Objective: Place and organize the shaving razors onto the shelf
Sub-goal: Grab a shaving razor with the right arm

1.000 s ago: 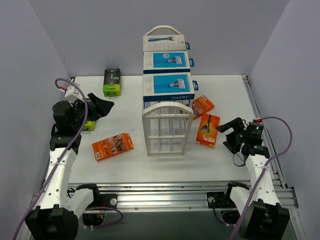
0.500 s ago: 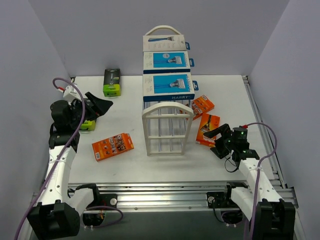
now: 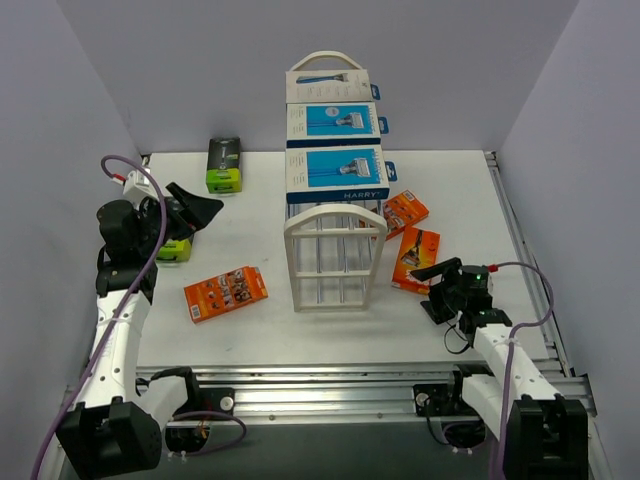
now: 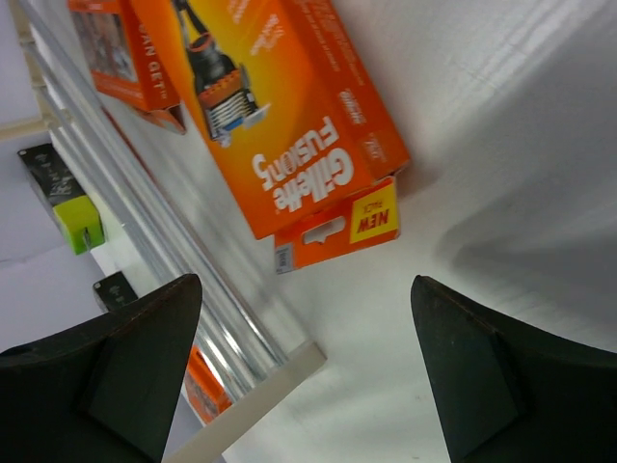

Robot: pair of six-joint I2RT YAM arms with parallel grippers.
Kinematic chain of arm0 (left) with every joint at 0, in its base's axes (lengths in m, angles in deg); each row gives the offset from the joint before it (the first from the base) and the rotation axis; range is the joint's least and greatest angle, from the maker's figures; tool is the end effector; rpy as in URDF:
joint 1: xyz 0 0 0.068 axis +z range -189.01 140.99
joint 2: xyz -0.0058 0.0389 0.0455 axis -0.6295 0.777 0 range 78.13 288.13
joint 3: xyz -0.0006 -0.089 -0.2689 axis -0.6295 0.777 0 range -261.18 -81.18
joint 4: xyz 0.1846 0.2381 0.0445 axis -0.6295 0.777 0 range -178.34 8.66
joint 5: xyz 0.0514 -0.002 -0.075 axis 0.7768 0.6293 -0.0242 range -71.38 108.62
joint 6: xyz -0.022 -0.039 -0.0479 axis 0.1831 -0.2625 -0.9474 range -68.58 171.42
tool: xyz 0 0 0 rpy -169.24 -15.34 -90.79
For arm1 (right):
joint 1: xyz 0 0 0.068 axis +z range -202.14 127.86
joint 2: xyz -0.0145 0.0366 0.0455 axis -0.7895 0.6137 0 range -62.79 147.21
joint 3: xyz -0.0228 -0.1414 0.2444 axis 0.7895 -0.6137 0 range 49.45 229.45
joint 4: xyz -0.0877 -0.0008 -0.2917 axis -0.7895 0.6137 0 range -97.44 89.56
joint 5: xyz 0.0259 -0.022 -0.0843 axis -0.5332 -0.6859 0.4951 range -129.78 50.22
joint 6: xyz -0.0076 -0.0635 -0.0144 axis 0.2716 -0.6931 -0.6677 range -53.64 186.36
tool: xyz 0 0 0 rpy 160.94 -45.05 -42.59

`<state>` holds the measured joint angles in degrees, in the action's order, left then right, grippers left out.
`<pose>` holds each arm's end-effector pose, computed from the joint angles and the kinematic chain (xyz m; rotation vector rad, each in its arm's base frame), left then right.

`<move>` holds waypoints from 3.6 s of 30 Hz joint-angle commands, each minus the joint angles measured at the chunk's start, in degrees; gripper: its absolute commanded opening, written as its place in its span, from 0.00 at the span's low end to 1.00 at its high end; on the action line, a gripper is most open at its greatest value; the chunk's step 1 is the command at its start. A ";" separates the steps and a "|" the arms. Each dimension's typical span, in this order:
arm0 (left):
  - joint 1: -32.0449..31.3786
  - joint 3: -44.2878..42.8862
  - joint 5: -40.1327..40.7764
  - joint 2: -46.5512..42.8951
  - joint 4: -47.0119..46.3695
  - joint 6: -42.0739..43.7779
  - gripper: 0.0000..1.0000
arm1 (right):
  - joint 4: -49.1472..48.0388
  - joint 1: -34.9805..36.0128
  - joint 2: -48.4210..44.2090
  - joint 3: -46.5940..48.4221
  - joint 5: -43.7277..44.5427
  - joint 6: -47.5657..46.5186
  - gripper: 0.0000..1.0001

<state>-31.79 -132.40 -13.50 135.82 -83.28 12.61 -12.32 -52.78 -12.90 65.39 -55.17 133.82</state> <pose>0.2851 0.0085 0.3491 -0.3109 1.8014 -0.8884 0.2258 0.0111 0.1511 1.0901 1.9261 0.9636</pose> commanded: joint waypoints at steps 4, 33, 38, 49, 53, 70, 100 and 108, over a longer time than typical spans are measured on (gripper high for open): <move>0.69 0.07 -2.60 0.93 -4.09 -1.71 0.94 | -7.06 3.19 4.25 -2.06 4.23 3.46 0.85; 2.00 1.21 -4.27 2.34 -7.78 -3.64 0.94 | -17.53 6.01 2.75 -9.09 16.89 14.10 0.37; 2.36 1.30 -4.79 2.51 -8.22 -4.17 0.94 | -17.09 5.92 2.50 -7.69 17.50 13.93 0.21; 3.06 1.83 -6.11 3.30 -9.72 -5.49 0.94 | -17.00 1.88 3.37 -5.84 16.37 12.09 0.00; 3.32 2.09 -6.47 3.66 -10.42 -5.93 0.94 | -15.43 -4.25 2.15 -5.31 12.68 9.80 0.00; 4.29 2.79 -8.14 4.71 -12.79 -7.78 0.94 | -11.82 -30.10 17.78 6.90 -12.28 -8.13 0.66; 6.05 3.58 -9.28 5.33 -14.46 -9.53 0.94 | -6.01 -22.66 10.31 -0.12 -6.93 -7.26 0.71; 6.05 3.23 -9.28 5.94 -13.85 -9.27 0.94 | -11.11 -20.80 15.24 0.14 -5.17 -3.65 0.69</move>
<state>-26.15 -128.59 -22.18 141.42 -95.04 2.95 -21.90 -73.83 0.84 65.20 -62.89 128.77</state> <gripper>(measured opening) 0.941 0.695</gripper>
